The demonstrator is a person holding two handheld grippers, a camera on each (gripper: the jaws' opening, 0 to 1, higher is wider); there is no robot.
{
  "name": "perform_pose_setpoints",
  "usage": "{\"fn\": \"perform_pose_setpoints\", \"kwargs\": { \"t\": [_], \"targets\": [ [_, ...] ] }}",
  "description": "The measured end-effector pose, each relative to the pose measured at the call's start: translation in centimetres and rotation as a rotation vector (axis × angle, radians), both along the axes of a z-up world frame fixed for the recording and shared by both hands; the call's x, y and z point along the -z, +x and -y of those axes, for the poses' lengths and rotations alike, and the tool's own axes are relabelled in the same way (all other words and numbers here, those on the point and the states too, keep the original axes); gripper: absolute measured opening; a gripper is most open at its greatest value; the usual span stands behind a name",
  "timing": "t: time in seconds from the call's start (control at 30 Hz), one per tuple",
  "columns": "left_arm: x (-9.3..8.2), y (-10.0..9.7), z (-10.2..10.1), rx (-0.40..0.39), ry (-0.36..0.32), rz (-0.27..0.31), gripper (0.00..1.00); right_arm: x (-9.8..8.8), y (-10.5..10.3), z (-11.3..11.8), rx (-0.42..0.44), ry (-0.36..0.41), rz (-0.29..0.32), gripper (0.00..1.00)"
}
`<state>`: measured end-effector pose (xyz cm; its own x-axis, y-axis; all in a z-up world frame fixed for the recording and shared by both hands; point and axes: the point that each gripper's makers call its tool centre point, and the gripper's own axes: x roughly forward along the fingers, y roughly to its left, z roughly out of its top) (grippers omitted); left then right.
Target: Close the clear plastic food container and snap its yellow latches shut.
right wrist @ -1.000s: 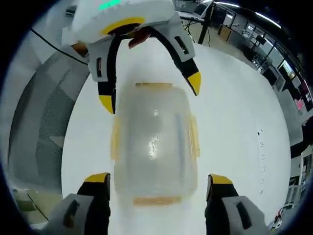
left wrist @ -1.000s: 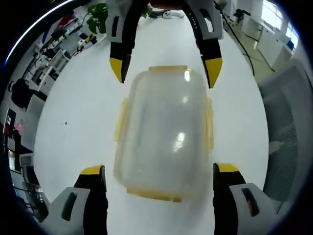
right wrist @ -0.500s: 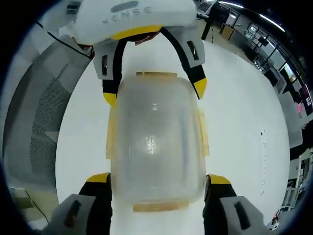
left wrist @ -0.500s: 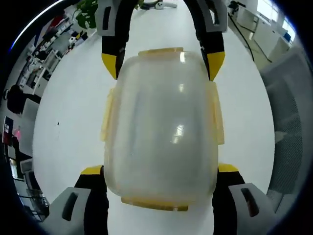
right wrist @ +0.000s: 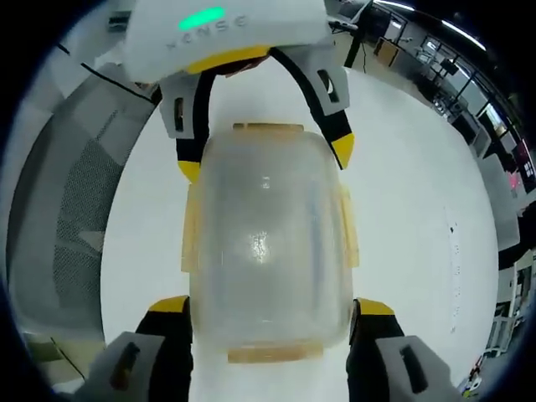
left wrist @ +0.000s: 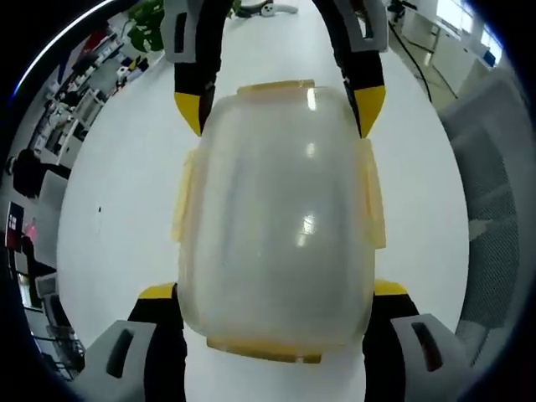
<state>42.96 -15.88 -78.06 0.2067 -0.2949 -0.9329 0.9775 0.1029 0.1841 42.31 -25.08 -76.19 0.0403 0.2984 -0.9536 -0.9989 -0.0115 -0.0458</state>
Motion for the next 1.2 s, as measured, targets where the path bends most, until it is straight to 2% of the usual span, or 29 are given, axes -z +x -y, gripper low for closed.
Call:
{"fn": "perform_pose_setpoints", "kwargs": {
  "t": [0.47, 0.83, 1.2],
  "targets": [
    [-0.1, -1.4, -2.7, -0.019, 0.001, -0.002, 0.86, 0.1, -1.4, -3.0, 0.011, -0.003, 0.0, 0.75],
    [-0.1, -0.8, -4.2, -0.01, 0.009, -0.001, 0.86, 0.1, -1.1, -4.4, 0.028, 0.004, 0.0, 0.75],
    [0.0, 0.3, -4.8, -0.009, 0.016, -0.001, 0.86, 0.1, 0.0, -5.0, 0.035, 0.015, 0.006, 0.75]
  ]
}}
